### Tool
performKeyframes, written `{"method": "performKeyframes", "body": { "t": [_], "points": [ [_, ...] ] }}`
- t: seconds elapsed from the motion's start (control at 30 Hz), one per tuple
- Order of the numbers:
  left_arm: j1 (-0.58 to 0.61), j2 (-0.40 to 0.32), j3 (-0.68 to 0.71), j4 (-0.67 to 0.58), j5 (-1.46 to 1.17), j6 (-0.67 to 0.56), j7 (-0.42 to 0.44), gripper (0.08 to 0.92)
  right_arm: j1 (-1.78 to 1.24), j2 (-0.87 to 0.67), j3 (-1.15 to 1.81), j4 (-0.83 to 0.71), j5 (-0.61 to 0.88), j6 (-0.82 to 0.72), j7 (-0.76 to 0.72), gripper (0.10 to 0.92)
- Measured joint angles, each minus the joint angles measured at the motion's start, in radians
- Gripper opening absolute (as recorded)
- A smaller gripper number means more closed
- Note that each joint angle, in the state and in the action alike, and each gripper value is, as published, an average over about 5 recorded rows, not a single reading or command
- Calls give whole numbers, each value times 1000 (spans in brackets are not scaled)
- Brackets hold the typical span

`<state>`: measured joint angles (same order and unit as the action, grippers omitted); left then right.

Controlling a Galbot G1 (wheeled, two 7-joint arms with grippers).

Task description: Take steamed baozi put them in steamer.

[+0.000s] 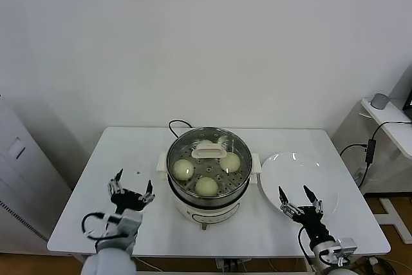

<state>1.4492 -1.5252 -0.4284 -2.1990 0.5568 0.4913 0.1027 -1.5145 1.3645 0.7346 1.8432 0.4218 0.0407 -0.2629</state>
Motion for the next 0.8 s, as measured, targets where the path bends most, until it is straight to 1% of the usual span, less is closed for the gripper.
{"method": "performKeyframes", "body": {
  "t": [0.17, 0.33, 0.5, 0.8],
  "points": [
    [91, 3, -42, 16, -147, -220, -46, 823, -49, -14, -12, 32, 13, -1, 17, 823],
    [168, -10, -59, 26, -245, -346, -80, 823, -80, -21, -13, 60, 26, -8, 35, 823],
    [230, -25, -63, 23, -300, -405, -90, 823, -108, -18, -22, 85, 27, -16, 51, 823],
    [307, -42, -67, 15, -344, -417, -92, 823, -130, -16, -35, 109, 28, -20, 65, 823]
  ]
}}
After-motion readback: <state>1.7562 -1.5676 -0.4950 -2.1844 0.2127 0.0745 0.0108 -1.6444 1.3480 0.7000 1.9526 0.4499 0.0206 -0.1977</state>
